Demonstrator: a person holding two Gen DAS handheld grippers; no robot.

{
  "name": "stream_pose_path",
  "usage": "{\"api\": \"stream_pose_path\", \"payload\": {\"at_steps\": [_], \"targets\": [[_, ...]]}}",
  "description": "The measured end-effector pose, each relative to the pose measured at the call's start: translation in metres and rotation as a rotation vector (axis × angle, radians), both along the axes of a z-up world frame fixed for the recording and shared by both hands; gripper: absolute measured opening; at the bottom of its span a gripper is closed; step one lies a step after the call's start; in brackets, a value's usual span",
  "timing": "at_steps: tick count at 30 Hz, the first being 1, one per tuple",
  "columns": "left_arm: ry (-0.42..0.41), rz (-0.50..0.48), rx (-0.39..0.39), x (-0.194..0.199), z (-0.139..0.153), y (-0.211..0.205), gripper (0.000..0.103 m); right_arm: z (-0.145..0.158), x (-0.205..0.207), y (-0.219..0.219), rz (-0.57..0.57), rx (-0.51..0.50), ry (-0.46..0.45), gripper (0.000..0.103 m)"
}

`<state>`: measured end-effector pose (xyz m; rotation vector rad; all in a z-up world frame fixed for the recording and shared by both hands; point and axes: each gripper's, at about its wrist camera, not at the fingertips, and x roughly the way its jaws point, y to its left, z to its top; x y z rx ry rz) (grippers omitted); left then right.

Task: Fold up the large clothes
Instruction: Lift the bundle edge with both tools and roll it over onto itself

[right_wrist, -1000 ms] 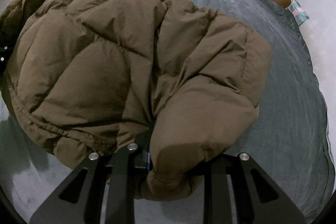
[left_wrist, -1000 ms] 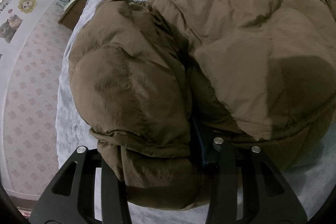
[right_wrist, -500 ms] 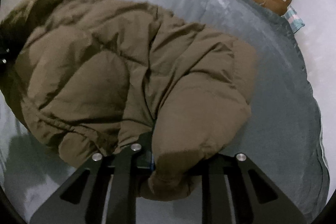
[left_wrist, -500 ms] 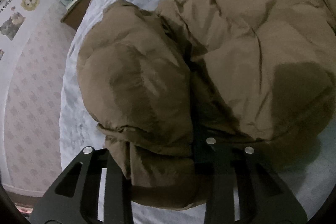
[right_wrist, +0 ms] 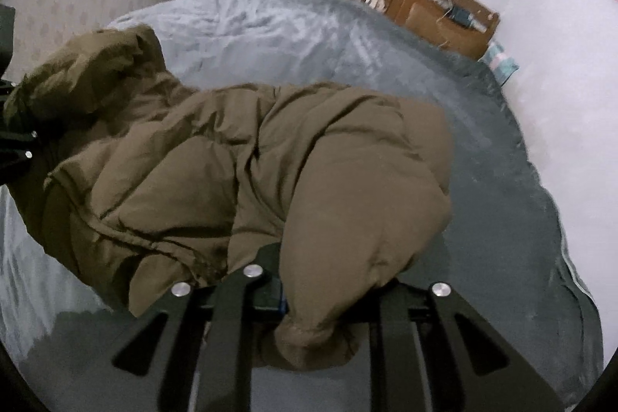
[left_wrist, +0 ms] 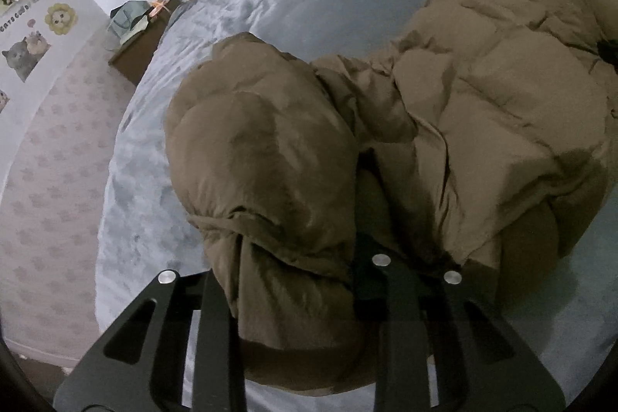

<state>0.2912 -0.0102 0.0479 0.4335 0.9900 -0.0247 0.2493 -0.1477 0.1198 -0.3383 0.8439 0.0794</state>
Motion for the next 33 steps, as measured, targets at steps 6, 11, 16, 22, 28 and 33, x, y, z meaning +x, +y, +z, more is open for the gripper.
{"api": "stream_pose_path", "payload": {"at_steps": [6,11,16,22,28,33], "targets": [[-0.004,-0.011,-0.074,-0.065,-0.016,-0.004,0.024,0.002,-0.059,-0.002,0.016,-0.111,-0.061,0.016],[-0.024,-0.001,-0.094,-0.11,-0.028,-0.001,0.024,-0.014,-0.102,0.002,0.017,-0.172,-0.082,0.016],[-0.032,0.003,-0.117,-0.146,-0.037,0.016,0.025,-0.029,-0.133,0.0,0.0,-0.195,-0.07,0.016],[-0.016,0.035,-0.141,-0.174,-0.056,0.036,0.027,-0.062,-0.133,-0.01,-0.018,-0.191,0.004,0.017],[0.01,0.069,-0.171,-0.18,-0.075,0.051,0.039,-0.081,-0.119,-0.021,-0.025,-0.149,0.056,0.022],[0.012,0.084,-0.207,-0.175,-0.081,0.067,0.046,-0.09,-0.115,-0.025,-0.037,-0.123,0.064,0.026]]}}
